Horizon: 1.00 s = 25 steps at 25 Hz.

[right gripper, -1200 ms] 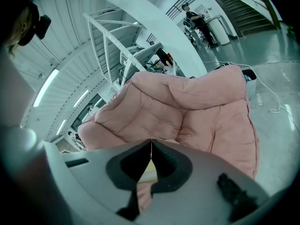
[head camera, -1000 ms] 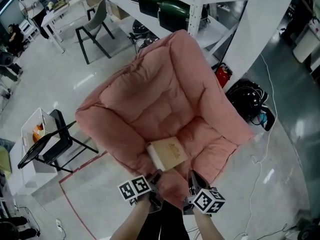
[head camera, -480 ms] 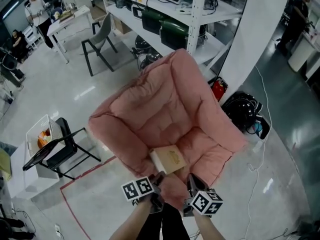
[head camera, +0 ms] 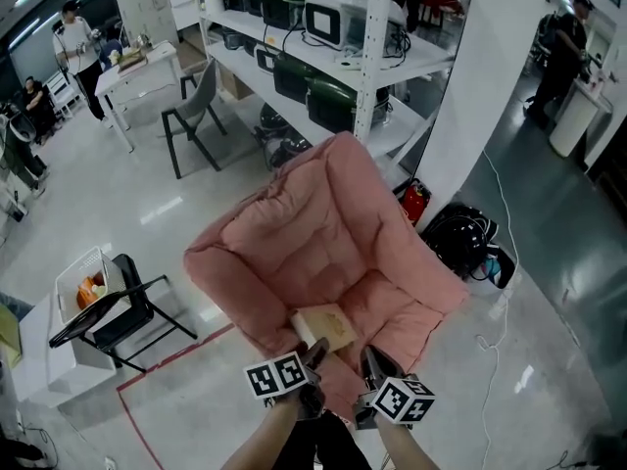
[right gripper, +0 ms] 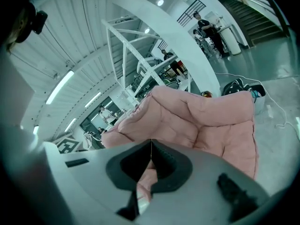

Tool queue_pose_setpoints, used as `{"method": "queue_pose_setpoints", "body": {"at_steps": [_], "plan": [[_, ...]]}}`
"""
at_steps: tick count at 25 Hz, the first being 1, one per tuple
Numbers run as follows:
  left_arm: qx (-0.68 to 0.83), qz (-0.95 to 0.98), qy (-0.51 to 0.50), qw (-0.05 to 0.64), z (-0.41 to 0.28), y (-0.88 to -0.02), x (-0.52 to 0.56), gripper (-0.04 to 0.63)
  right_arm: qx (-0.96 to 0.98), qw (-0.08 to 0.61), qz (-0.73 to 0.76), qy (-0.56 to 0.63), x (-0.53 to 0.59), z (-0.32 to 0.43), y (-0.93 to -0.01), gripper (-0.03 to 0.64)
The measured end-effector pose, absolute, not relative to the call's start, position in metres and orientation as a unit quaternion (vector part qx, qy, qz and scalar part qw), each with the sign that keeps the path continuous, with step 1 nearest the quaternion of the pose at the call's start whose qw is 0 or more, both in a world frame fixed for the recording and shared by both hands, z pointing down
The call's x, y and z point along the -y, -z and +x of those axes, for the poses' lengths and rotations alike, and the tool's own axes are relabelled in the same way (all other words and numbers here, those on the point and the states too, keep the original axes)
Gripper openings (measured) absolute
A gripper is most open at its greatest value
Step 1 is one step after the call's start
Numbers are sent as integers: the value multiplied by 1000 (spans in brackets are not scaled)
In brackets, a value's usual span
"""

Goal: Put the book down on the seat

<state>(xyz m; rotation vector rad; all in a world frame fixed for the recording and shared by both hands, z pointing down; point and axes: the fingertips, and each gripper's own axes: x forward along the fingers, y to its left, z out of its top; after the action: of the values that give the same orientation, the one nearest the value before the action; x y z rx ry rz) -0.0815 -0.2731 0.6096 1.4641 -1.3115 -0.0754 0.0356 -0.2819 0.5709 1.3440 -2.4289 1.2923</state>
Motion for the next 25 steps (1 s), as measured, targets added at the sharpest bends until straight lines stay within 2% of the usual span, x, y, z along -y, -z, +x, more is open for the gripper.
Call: {"method": "queue_pose_setpoints", "body": {"at_steps": [7, 12, 25], "plan": [[527, 683, 35, 504, -51, -554, 282, 253, 800, -12, 445, -402, 284, 43, -518, 14], [501, 725, 29, 472, -30, -525, 281, 224, 801, -42, 464, -376, 288, 60, -486, 14], [443, 823, 0, 357, 27, -466, 278, 116, 798, -66, 508, -317, 279, 103, -452, 14]]}}
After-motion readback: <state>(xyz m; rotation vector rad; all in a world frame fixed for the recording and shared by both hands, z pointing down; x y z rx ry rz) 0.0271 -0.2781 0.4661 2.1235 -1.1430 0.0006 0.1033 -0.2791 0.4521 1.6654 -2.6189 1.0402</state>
